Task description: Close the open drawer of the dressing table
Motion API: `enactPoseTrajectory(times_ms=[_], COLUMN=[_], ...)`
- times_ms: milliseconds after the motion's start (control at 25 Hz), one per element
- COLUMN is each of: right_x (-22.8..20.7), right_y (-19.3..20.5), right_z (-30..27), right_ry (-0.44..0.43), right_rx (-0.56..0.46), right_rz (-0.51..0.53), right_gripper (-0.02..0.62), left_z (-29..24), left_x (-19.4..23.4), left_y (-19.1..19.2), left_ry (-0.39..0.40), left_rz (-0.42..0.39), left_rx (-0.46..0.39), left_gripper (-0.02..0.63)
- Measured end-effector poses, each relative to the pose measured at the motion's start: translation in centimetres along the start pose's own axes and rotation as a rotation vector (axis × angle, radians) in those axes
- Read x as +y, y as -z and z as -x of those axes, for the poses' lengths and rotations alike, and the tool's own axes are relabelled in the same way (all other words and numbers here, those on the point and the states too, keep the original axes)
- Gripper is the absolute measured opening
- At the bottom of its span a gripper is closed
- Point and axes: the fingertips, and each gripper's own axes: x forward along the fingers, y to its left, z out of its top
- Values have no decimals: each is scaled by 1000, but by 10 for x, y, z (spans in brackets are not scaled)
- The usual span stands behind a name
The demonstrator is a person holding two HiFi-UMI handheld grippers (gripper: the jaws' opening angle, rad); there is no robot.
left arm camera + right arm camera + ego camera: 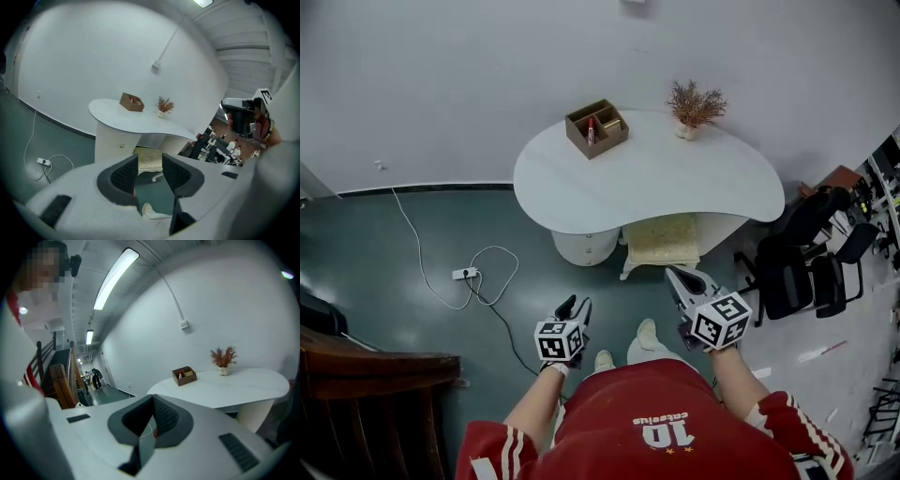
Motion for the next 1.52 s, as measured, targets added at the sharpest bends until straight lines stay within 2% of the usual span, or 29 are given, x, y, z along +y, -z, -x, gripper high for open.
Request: enactPoseTrajectory(times_ms=[160,240,360,520,880,1080,1320,1440,1520], right_x=[8,5,-6,-22,-71,-105,-101,-95,-85], right_y=[-18,-27,-42,-61,-81,-78,-85,-94,-102], right_z=[26,40,58,89,209,278,331,340,342], right_ry=[-21,-22,-7,11,40,101,61,69,70], right_rx=[-10,-18,-53,-111,-198,-240,-346,-383,-408], right_rz=[25,49,75,88,103,104,65,65,70], right_gripper=[5,5,5,5,5,5,5,5,5], left_z=[19,30,46,72,106,126,172,191,200], left_x=[-40,-57,-83,-117,-204,-271,-331,-337,-330], left_y=[-11,-25,-53,-89,-116,-119,-145,-163,-170], left_ry=[123,148,163,153,121,122,113,101,95], left_rz=[14,-2,-76,-191,-220,-304,-391,-392,-383], left_rx=[-17,-55,-119,-200,-334,-393,-548,-619,-638], left_gripper=[160,161,161,163,155,155,140,106,94])
